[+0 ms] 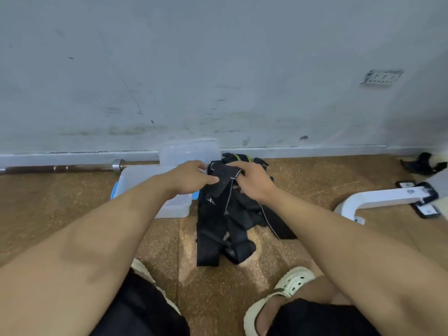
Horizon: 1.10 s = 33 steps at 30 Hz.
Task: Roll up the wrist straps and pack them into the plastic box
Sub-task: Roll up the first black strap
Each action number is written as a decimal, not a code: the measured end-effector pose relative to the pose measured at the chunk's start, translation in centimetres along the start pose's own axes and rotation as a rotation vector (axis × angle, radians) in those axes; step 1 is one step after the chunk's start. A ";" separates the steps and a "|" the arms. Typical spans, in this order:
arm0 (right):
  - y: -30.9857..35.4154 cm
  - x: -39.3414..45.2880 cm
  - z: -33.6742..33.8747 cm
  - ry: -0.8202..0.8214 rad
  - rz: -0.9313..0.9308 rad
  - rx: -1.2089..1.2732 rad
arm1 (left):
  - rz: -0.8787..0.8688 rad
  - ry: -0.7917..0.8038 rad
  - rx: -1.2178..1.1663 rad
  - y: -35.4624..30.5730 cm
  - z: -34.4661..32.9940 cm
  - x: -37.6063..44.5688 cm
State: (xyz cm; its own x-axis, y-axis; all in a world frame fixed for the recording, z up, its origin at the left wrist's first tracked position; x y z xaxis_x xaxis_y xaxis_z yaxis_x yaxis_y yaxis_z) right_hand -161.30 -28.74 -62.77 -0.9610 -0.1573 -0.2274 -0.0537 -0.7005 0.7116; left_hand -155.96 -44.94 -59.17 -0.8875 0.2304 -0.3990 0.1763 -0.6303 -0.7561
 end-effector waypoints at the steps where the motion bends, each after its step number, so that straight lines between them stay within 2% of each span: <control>1: 1.2 -1.0 0.8 0.009 0.025 0.011 | -0.008 -0.033 -0.057 -0.5 -0.1 -0.6; 6: 4.9 -3.7 3.8 -0.004 0.091 0.046 | -0.087 -0.277 -0.444 -2.0 0.0 -3.1; 9: 4.8 -3.7 4.3 0.028 0.096 0.009 | -0.126 -0.349 -0.426 -3.4 1.0 -3.8; 13: 0.6 -1.4 3.4 0.140 -0.016 -0.213 | -0.143 -0.320 -0.292 -6.4 3.1 -4.3; 18: -8.9 2.9 3.6 0.039 -0.306 -0.082 | -0.146 -0.254 -0.123 -6.5 2.1 -3.5; 21: -14.9 4.8 1.5 0.011 -0.443 -0.017 | -0.080 -0.219 -0.194 -3.6 -0.4 -1.2; 24: -21.4 7.3 -2.6 0.077 -0.605 0.054 | -0.002 -0.200 -0.362 -1.9 -1.7 2.1; 27: -24.9 10.1 -5.4 0.080 -0.686 0.067 | 0.060 -0.092 -0.455 -1.3 -3.7 4.8; 33: -27.4 14.1 -6.8 -0.017 -0.740 0.037 | 0.023 -0.023 -0.267 -0.4 -4.0 8.2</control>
State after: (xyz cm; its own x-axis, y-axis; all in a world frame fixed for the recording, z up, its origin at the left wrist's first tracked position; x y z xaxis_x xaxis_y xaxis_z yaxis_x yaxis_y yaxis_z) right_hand -171.50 -16.47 -89.98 -0.6737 0.3580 -0.6465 -0.6981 -0.5951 0.3981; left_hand -161.59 -39.82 -64.23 -0.8907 0.1997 -0.4084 0.3001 -0.4166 -0.8581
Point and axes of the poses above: each hand's wrist, its own x-axis towards the middle knuckle, its own z-axis out of the back of the hand, y = z × x, the point moved 10 cm from there along x, towards the middle knuckle, and after that the axes turned 11 degrees about -z, right-handed, at the moved point
